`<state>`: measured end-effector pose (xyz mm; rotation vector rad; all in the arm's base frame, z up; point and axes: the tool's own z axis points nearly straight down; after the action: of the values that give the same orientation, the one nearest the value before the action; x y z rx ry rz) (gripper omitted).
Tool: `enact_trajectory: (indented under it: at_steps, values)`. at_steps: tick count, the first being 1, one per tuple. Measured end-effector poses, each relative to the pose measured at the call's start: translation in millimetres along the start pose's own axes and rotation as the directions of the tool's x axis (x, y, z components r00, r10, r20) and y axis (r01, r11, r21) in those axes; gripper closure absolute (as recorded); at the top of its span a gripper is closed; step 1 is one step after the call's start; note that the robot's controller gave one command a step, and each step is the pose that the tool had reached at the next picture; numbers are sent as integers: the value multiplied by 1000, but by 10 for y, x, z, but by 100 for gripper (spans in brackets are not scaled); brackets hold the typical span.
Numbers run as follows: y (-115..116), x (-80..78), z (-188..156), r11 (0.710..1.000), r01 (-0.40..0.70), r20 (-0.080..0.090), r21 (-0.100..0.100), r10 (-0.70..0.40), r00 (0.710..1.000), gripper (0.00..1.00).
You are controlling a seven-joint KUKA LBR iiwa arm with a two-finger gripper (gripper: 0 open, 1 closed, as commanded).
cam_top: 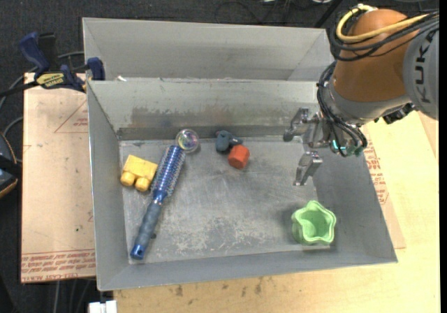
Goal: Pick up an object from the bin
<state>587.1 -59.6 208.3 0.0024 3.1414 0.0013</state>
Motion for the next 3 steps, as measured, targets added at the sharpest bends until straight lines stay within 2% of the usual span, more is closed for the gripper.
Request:
enact_trajectory:
  at_steps: [1,2,3]
  values:
    - [-761,549,703,941,339,-6,-1,-339,941,0]
    - [-557,911,848,865,502,0,-1,-502,865,0]
    - [-752,1001,844,576,818,17,3,-817,576,0]
